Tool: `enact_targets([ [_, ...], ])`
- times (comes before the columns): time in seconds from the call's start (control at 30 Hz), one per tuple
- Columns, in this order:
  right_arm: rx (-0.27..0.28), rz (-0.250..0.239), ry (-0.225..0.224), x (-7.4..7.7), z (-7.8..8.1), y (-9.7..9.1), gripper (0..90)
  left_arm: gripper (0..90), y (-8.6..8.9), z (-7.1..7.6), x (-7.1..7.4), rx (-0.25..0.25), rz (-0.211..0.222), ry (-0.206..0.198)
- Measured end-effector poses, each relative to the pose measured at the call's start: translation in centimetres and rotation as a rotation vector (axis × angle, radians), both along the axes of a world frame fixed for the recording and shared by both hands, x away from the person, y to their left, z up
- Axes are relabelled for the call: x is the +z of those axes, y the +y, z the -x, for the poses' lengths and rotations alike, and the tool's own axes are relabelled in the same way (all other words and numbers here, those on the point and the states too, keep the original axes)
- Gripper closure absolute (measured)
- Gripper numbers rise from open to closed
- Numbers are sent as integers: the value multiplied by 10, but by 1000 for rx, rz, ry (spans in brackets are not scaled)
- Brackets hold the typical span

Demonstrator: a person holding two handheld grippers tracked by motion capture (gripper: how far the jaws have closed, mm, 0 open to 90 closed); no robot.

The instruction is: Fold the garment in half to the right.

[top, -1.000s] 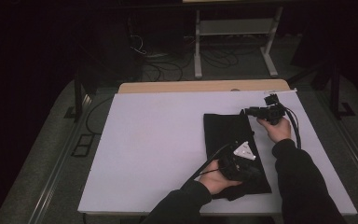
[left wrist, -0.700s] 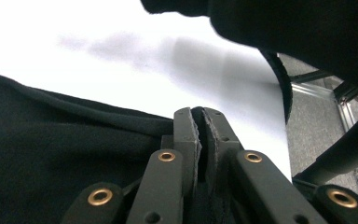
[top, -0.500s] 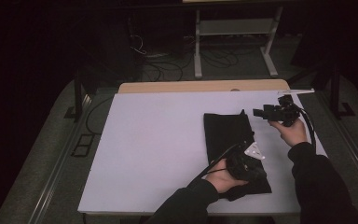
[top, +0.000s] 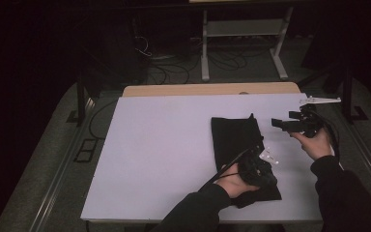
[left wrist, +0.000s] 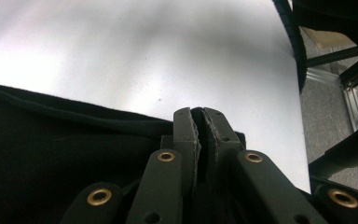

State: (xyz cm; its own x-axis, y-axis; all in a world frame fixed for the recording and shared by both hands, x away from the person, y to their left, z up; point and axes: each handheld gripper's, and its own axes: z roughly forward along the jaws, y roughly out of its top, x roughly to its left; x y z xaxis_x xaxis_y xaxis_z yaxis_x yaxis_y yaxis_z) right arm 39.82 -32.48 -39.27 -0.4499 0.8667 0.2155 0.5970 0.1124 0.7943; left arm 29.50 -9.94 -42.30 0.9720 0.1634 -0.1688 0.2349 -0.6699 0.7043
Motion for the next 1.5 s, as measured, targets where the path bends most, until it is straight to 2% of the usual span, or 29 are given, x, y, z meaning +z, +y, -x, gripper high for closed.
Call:
enact_targets([
  [0.17,-14,-2,-23,-1,10,-4,37,792,0,-1,0,-3,8,7],
  [0.3,-12,1,-48,1,16,-5,20,704,1,0,2,-10,31,20],
  [0.37,-13,-1,-51,1,18,-6,6,658,2,0,4,-11,42,40],
  [0.4,-14,-4,-54,1,21,-6,2,597,3,1,4,-11,40,41],
  [0.47,-14,3,-52,0,22,-7,0,551,4,0,6,-10,42,21],
  [0.6,-15,3,-52,-1,26,-9,0,421,9,0,10,9,60,10],
  [0.8,-8,7,-60,0,34,-10,0,241,21,-2,14,40,99,13],
  [1.13,8,1,-63,3,47,-10,0,21,39,-6,19,70,106,-12],
  [1.5,28,1,-64,3,61,-10,0,0,59,-9,23,97,105,-41],
])
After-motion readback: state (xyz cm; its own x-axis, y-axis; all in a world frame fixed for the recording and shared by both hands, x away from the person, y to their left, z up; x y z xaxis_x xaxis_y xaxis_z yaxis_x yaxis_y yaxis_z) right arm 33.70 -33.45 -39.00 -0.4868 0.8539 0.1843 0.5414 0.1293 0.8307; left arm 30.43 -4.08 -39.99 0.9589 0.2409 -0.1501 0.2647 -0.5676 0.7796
